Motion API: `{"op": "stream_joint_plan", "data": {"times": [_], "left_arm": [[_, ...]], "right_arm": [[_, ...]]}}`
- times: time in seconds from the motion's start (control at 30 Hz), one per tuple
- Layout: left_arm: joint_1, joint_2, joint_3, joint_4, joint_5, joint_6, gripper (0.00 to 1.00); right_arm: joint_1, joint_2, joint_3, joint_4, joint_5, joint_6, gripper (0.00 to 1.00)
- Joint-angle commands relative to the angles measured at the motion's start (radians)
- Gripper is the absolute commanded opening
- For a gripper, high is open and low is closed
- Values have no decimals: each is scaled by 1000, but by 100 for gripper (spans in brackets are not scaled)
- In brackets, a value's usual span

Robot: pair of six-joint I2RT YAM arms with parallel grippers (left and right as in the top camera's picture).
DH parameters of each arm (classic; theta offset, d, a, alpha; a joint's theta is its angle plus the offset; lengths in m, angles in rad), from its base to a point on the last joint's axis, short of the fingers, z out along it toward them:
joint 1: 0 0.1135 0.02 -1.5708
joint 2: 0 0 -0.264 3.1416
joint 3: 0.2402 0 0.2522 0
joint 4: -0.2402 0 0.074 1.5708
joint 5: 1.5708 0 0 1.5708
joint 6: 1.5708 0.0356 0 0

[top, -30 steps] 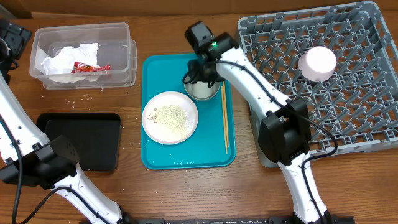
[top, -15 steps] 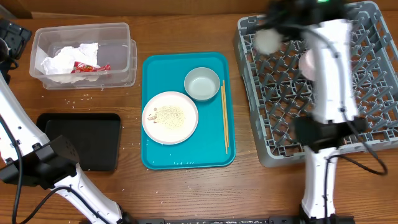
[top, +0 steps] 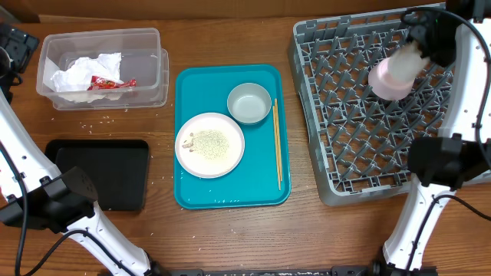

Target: Sort waste into correct bins and load items into the dishwasher

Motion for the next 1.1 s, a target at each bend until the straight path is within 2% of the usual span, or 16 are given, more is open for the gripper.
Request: {"op": "stream_joint_plan", "data": {"times": [0.0,0.2,0.5,0.57,0.63,0.73,0.87,1.0,1.07], "left_arm": [[-7,6,0,1,-10,19,100],[-7,6,0,1,-10,19,100],[-7,6,0,1,-10,19,100],[-7,6,0,1,-10,19,100],[-7,6,0,1,-10,19,100],[-7,6,0,1,-10,19,100],[-7,6,0,2,-10,19,100],[-7,6,0,2,-10,19,100],[-7,6,0,1,-10,19,100]], "right_arm": [[-55,-126,-99,0,-8,-5,52],[-151,-170,-243,1,-8,-6,52],[-166,-170,-452,69,37,-5,57],[-166,-170,-459,70,34,-5,64],[-166,-170,-458,69,34,-5,79],[-166,-174,-447,43,29,-5,90],[-161,-188,-395,1,-14,-6,92],[-128,-251,-369,33,-271,-69,90],[-86,-282,-369,64,-309,-81,89]]}}
